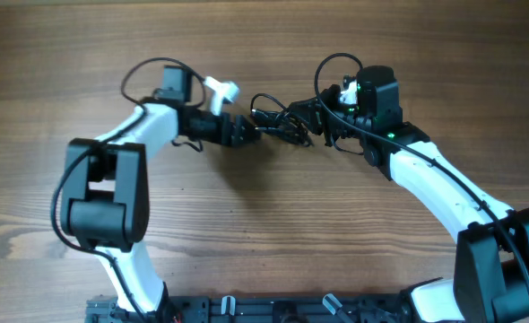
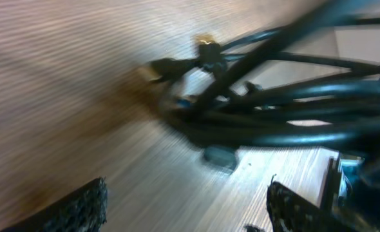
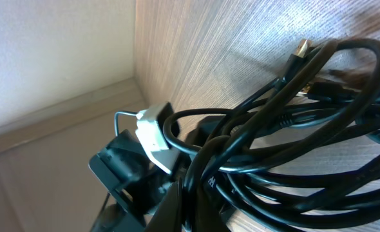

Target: Untangle cables

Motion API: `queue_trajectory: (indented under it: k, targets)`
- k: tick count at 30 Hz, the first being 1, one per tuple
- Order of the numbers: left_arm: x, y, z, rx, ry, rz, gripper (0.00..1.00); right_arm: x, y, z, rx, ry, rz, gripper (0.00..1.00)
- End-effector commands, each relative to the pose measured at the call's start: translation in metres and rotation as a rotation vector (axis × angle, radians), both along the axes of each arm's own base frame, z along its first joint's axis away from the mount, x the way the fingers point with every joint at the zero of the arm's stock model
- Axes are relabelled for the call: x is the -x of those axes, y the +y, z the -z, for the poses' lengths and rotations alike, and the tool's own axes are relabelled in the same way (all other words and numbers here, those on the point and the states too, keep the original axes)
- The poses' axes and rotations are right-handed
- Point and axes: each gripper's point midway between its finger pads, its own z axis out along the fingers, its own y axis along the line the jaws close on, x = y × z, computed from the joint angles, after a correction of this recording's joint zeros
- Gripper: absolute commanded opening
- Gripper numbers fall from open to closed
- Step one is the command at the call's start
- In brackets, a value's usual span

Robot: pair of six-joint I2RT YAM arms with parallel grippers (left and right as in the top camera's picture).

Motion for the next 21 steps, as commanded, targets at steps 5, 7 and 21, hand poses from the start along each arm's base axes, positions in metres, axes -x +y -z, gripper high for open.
queue_trajectory:
  k: [5, 7, 21]
  targets:
    - [-0.009, -0.027, -0.013, 0.076, -0.113, 0.015, 0.79, 0.001, 0.008, -0.011, -0.057, 0.013, -0.034, 0.04]
    - [-0.015, -0.027, -0.014, 0.073, -0.124, -0.007, 0.77, 0.003, 0.009, -0.011, -0.063, 0.015, -0.044, 0.04]
    - [-0.037, -0.020, -0.002, -0.025, -0.181, -0.094, 0.58, 0.018, 0.023, -0.027, -0.139, -0.009, -0.172, 0.04]
